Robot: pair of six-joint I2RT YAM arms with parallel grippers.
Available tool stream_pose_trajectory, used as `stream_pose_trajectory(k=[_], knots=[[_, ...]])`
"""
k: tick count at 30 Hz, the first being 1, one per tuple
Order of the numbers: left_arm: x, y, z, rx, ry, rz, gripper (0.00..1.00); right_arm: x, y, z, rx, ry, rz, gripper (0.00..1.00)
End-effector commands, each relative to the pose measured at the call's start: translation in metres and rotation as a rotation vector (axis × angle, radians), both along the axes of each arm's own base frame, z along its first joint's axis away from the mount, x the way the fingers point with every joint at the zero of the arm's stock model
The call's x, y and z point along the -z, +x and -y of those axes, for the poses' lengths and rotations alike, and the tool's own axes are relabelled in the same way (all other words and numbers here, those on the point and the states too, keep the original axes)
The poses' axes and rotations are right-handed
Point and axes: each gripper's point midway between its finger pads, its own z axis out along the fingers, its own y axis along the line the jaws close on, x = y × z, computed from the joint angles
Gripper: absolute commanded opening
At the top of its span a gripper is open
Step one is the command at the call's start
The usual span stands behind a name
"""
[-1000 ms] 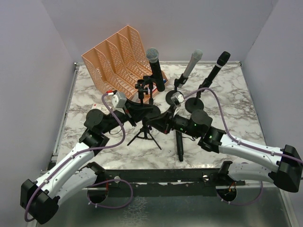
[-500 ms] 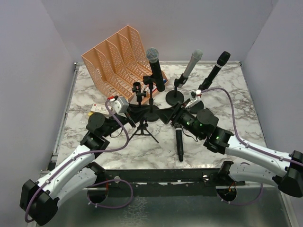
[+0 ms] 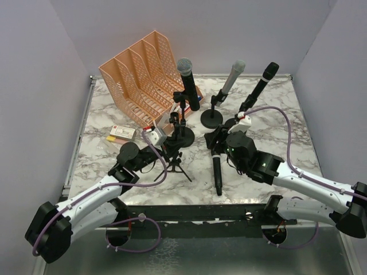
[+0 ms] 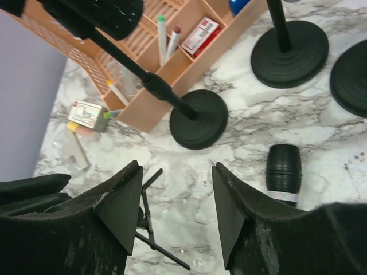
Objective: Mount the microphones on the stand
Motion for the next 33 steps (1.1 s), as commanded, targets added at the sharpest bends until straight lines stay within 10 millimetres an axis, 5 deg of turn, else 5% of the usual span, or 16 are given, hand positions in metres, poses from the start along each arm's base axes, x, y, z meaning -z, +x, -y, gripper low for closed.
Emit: stream_pose_trajectory(k=[1, 12, 19, 24, 33], knots=[[-0.018, 0.003, 0.003, -0.037, -0.07, 0.117, 0.0, 0.015, 0.002, 0.018, 0.071, -0.094, -0.047, 0.56], [0.013, 0.001, 0.009, -0.074, -0.091, 0.141, 0.01, 0.047, 0.003, 0.025, 0.091, -0.157, -0.127, 0.57], [0.034, -0.008, -0.005, -0.1, -0.11, 0.046, 0.35, 0.074, 0.0, 0.026, 0.059, -0.238, -0.197, 0.68], [0.031, -0.006, -0.017, -0.163, -0.107, -0.05, 0.58, 0.096, -0.004, 0.033, 0.076, -0.298, -0.27, 0.71], [0.01, -0.008, -0.059, -0.327, -0.196, -0.119, 0.72, 0.149, -0.019, 0.04, 0.059, -0.395, -0.472, 0.72]])
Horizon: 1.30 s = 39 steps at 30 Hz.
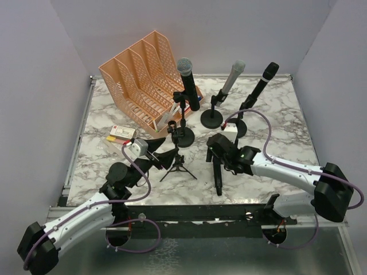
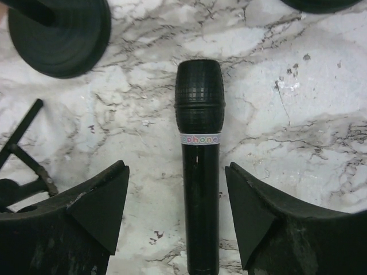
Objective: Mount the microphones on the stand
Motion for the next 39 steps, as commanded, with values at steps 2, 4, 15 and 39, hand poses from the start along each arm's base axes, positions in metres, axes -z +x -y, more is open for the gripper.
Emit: stream_pose_trajectory(k=[2, 4, 15, 39], knots=[[-0.01, 0.004, -0.031, -0.141, -0.054, -0.092, 0.74, 0.03, -0.012, 0.008, 0.021, -0.018, -0.157, 0.71], [-0.017, 0.001, -0.04, -0.167, -0.071, -0.086, 0.78, 0.041, -0.012, 0.008, 0.011, -0.008, -0.2, 0.69], [-0.045, -0.006, -0.076, -0.287, -0.097, -0.164, 0.81, 0.081, -0.015, 0.0, -0.088, -0.098, -0.371, 0.62], [-0.076, -0.021, -0.045, -0.114, -0.029, -0.242, 0.99, 0.044, 0.014, 0.001, -0.07, -0.156, -0.248, 0.04]])
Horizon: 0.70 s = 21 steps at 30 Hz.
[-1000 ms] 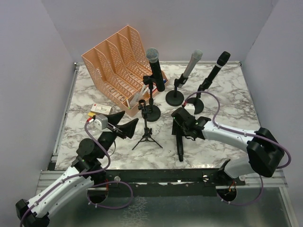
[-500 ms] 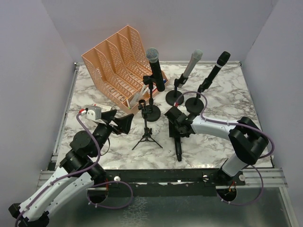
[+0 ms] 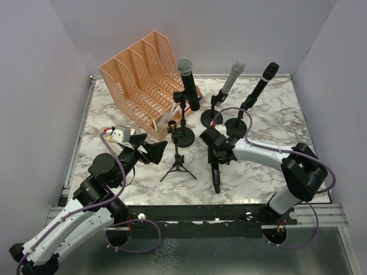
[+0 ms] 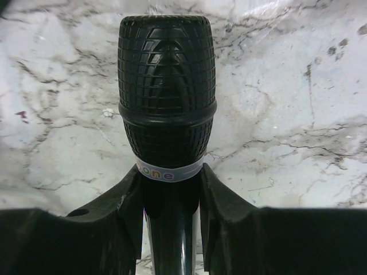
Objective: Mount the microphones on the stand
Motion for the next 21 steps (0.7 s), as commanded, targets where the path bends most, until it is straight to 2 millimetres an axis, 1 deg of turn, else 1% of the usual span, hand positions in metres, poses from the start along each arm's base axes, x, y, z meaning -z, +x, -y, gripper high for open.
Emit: stream_pose_trajectory(k=[1, 3, 5, 6, 7, 10, 13, 15, 17, 19, 21], knots=[[-0.025, -0.012, 0.014, 0.104, -0.019, 0.028, 0.99, -0.044, 0.024, 0.001, 0.021, 0.013, 0.144, 0.01], [-0.025, -0.012, 0.017, 0.119, -0.007, 0.026, 0.99, -0.07, 0.034, 0.005, 0.034, 0.008, 0.216, 0.01], [-0.023, -0.012, 0.019, 0.125, 0.0, 0.02, 0.99, -0.104, 0.046, 0.009, 0.045, 0.009, 0.312, 0.01], [-0.024, -0.013, 0.019, 0.127, -0.005, 0.019, 0.97, -0.125, 0.052, 0.012, 0.055, 0.016, 0.366, 0.01], [-0.024, -0.012, 0.02, 0.129, -0.009, 0.016, 0.95, -0.145, 0.057, 0.015, 0.065, 0.022, 0.422, 0.01], [-0.031, -0.014, 0.024, 0.147, -0.038, 0.021, 0.93, -0.215, 0.069, 0.021, 0.064, 0.073, 0.603, 0.01], [-0.033, -0.014, 0.031, 0.172, -0.052, 0.021, 0.93, -0.293, 0.075, 0.02, 0.029, 0.167, 0.801, 0.01], [-0.029, -0.013, 0.036, 0.188, -0.042, 0.008, 0.93, -0.342, 0.075, 0.017, -0.018, 0.233, 0.917, 0.01], [-0.025, -0.012, 0.04, 0.202, -0.032, 0.002, 0.92, -0.388, 0.071, 0.009, -0.088, 0.304, 1.021, 0.01], [-0.023, -0.011, 0.041, 0.206, -0.025, -0.001, 0.92, -0.43, 0.064, -0.003, -0.18, 0.382, 1.113, 0.01], [-0.023, -0.011, 0.043, 0.213, -0.02, 0.006, 0.9, -0.465, 0.053, -0.02, -0.298, 0.465, 1.195, 0.0]])
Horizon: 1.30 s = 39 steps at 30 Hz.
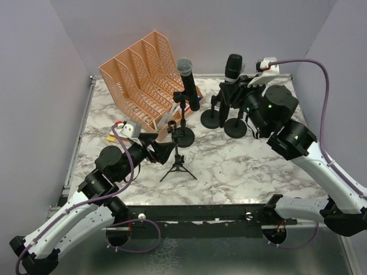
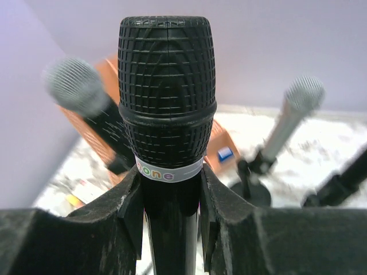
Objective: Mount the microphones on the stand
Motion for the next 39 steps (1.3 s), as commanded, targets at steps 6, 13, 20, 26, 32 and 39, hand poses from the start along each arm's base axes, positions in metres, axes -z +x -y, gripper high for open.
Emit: stream_pose_trajectory(k=[6, 13, 20, 26, 32, 39], knots=[[-0.011, -0.004, 0.01, 0.055, -0.018, 0.032, 0.89, -0.135, -0.046, -0.078, -0.525, 0.127, 0.454, 0.0], [-0.005, 0.001, 0.007, 0.024, -0.016, 0.027, 0.87, -0.156, -0.08, -0.138, -0.836, 0.245, 0.573, 0.0], [0.003, 0.004, 0.006, 0.008, -0.007, 0.014, 0.84, -0.12, -0.054, -0.177, -0.847, 0.189, 0.505, 0.0], [0.008, 0.005, 0.006, 0.007, 0.009, 0.014, 0.83, -0.094, -0.038, -0.19, -0.83, 0.17, 0.422, 0.0], [0.007, 0.006, 0.004, -0.003, 0.016, 0.026, 0.83, -0.073, -0.038, -0.193, -0.842, 0.161, 0.365, 0.0], [0.005, 0.006, 0.005, 0.002, 0.021, 0.047, 0.83, -0.048, -0.036, -0.196, -0.845, 0.158, 0.291, 0.01]])
